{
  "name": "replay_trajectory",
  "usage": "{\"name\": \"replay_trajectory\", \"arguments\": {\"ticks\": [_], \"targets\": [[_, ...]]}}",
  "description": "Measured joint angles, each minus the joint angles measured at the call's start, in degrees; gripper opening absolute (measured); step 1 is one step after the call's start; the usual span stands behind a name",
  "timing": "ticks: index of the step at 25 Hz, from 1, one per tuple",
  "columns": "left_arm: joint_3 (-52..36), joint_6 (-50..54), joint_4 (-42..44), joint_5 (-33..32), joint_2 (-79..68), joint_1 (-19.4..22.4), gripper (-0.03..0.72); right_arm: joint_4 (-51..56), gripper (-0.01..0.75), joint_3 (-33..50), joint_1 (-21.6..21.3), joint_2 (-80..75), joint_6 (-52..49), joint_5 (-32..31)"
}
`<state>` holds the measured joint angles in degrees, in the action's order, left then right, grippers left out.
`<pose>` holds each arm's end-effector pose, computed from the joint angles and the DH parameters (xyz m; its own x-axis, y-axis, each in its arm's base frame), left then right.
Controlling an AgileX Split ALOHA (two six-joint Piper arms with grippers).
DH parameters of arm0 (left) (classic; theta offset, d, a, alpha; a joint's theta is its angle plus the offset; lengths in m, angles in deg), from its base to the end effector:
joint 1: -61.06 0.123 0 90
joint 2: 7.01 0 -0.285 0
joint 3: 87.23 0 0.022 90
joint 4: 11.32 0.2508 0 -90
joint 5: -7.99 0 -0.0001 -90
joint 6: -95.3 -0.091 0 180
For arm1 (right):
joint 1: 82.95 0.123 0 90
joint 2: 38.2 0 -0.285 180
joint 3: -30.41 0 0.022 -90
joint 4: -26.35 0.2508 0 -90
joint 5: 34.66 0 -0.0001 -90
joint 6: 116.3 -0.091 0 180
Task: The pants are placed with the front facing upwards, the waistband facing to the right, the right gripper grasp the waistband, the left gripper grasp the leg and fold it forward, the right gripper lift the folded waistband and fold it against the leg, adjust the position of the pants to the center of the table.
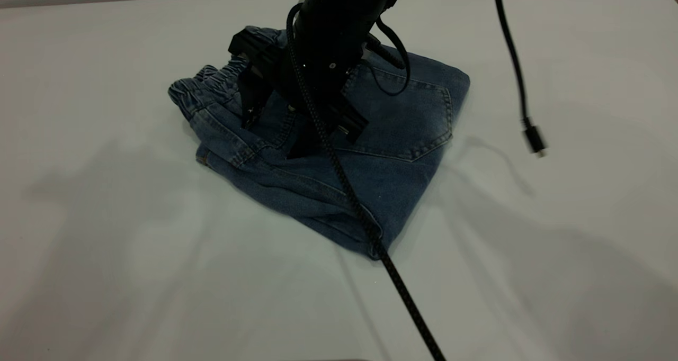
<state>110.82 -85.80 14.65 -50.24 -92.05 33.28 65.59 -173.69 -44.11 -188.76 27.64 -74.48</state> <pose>0.2536 -0.0953 0.4799 -0.4160 0.4992 -0.7601 0.2756 0.8658 0.4177 0.3603 0.3375 0.0539 -0.9068 0.3595 0.2203 0.4216 0.7761 0.4689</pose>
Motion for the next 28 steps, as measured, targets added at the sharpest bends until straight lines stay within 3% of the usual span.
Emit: {"name": "replay_trajectory", "arguments": {"ticks": [10,20,25,28], "targets": [[0.0,0.0,0.0,-0.02,0.0,0.0,0.334,-12.61,0.451,-1.0,2.56,0.31,4.89,-6.2],[0.0,-0.11,0.0,-0.02,0.0,0.0,0.333,-30.16,0.45,-1.81,5.72,0.95,13.79,-20.92],[0.0,-0.11,0.0,0.14,0.0,0.0,0.333,-34.58,0.45,-8.61,5.9,-0.77,17.83,-28.83],[0.0,-0.11,0.0,0.14,0.08,0.0,0.333,-36.68,0.45,-13.49,5.84,0.87,19.12,-29.54]]}}
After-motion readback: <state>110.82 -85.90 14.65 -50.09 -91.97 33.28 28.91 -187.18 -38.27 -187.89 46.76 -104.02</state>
